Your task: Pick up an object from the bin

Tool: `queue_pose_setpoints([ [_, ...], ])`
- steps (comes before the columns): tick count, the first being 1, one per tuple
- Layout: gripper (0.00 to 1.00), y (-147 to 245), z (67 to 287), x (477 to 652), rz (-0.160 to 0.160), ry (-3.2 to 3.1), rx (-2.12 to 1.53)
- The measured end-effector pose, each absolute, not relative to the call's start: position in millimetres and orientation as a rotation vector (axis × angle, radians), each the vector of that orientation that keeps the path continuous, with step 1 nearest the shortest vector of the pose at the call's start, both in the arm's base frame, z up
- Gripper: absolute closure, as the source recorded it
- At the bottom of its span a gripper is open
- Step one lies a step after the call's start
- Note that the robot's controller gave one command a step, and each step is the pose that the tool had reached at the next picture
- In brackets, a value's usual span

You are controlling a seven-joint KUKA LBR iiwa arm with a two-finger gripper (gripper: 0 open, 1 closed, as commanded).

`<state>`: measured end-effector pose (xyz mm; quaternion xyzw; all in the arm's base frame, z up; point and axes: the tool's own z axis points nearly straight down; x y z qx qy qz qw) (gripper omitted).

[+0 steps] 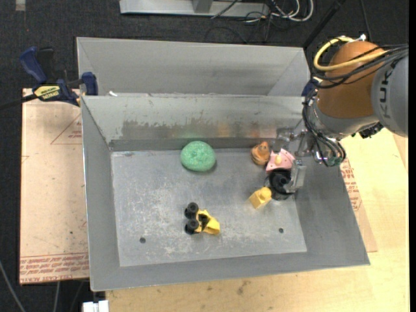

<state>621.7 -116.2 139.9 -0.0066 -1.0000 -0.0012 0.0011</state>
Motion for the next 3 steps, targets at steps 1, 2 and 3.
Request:
queue_pose_setpoints([
  [1,0.00,-121.9,124.3,632.3,0.004,-3.146,-0.078],
  [2,1.00,-87.3,81.4,590.5,-0.002,-3.114,-0.424],
  [3,0.00,-87.7,81.4,590.4,-0.001,-3.114,-0.424],
])
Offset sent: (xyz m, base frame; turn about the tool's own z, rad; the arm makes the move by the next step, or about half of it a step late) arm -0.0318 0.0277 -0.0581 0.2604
